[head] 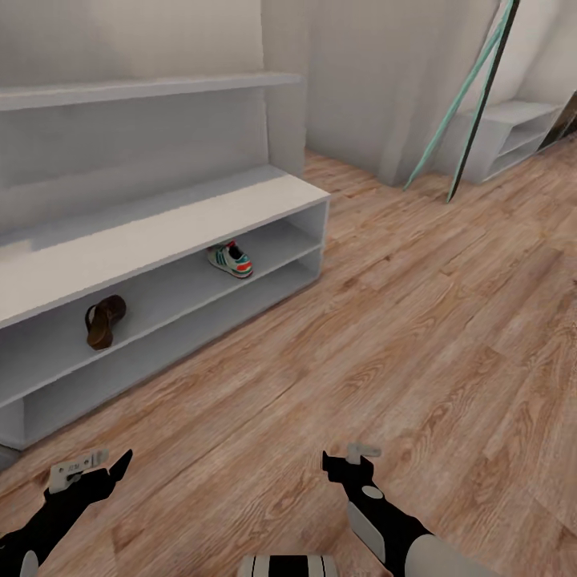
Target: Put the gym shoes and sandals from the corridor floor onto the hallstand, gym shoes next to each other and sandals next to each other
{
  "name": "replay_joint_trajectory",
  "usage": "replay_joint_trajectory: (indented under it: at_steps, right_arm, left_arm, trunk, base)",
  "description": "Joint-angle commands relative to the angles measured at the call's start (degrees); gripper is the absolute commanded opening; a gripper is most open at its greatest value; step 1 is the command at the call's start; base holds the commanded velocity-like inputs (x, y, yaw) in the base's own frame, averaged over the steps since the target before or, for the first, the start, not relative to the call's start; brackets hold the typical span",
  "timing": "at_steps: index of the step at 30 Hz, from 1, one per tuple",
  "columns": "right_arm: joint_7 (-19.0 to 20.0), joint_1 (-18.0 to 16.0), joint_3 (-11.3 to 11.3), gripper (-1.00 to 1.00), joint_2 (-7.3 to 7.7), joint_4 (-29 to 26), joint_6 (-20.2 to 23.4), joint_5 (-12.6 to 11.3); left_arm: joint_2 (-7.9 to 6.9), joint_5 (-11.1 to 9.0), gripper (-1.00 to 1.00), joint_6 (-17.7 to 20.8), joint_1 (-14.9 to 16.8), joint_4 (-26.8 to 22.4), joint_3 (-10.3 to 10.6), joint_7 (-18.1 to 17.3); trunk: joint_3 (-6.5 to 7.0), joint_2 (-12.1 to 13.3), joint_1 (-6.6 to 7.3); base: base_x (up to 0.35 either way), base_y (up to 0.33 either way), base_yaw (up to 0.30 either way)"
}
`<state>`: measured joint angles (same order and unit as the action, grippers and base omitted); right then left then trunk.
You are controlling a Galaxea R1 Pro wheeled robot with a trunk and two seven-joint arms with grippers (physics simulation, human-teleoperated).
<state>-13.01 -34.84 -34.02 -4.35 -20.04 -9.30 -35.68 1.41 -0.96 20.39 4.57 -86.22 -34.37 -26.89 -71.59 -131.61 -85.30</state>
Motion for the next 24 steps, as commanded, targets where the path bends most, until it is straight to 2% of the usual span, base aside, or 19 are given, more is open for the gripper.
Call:
replay_joint_trajectory:
  at_steps: [1, 17, 24]
  right_arm:
    - [0.0, 0.0, 0.0, 1.00, 0.00, 0.0, 0.0, 0.0]
    - [0.0, 0.0, 0.0, 1.00, -0.01, 0.0, 0.0, 0.0]
    - [0.0, 0.0, 0.0, 1.00, -0.02, 0.0, 0.0, 0.0]
  left_arm:
    - [0.00, 0.0, 1.00, 0.0, 0.0, 0.0, 0.0, 0.0]
    - [-0.08, 0.5, 1.00, 0.0, 0.1, 0.0, 0.4, 0.1]
    - [-0.04, 0.7, 1.00, 0.0, 0.0, -0.1, 2.5, 0.1]
  trunk:
    - [0.00, 0.0, 0.00]
    - [0.00, 0.0, 0.00]
    - [0.00, 0.0, 0.00]
  base:
    - [0.000, 0.000, -0.300]
    - [0.000, 0.000, -0.300]
    - [0.000, 0.000, -0.300]
